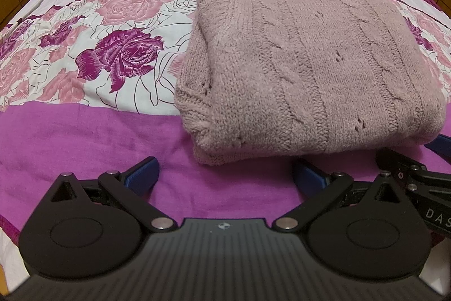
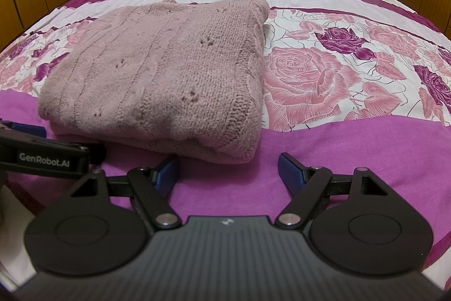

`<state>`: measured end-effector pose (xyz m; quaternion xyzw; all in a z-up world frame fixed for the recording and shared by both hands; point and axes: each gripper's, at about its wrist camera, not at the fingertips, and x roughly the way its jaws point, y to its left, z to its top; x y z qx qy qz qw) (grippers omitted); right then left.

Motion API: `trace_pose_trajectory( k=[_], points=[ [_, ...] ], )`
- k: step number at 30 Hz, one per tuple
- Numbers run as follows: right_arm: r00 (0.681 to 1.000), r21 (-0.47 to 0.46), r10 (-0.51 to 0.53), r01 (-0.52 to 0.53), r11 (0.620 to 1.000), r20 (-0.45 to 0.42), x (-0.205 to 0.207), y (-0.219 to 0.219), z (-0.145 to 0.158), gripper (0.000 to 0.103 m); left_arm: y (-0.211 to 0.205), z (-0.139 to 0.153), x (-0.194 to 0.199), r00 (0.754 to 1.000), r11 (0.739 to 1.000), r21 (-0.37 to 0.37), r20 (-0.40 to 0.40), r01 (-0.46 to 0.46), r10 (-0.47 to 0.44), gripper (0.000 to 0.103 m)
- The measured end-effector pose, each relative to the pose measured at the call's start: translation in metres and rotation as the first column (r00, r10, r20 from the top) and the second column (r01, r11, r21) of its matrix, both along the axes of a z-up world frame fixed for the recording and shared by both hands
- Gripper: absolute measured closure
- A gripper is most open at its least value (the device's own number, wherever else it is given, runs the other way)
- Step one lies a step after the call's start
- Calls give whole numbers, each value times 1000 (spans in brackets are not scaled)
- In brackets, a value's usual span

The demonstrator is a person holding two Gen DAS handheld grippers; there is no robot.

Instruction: Fold small clothes

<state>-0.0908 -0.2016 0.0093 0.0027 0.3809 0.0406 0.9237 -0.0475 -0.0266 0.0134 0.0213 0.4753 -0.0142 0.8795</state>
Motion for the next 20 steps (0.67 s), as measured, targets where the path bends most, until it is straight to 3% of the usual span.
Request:
trace_pose_trajectory(
  k=[20],
  points=[
    [1000,1,0,0,1000,0,0,0,0,24,0,1,-1,1000,1000,-1,-2,7,-7,0]
  ],
)
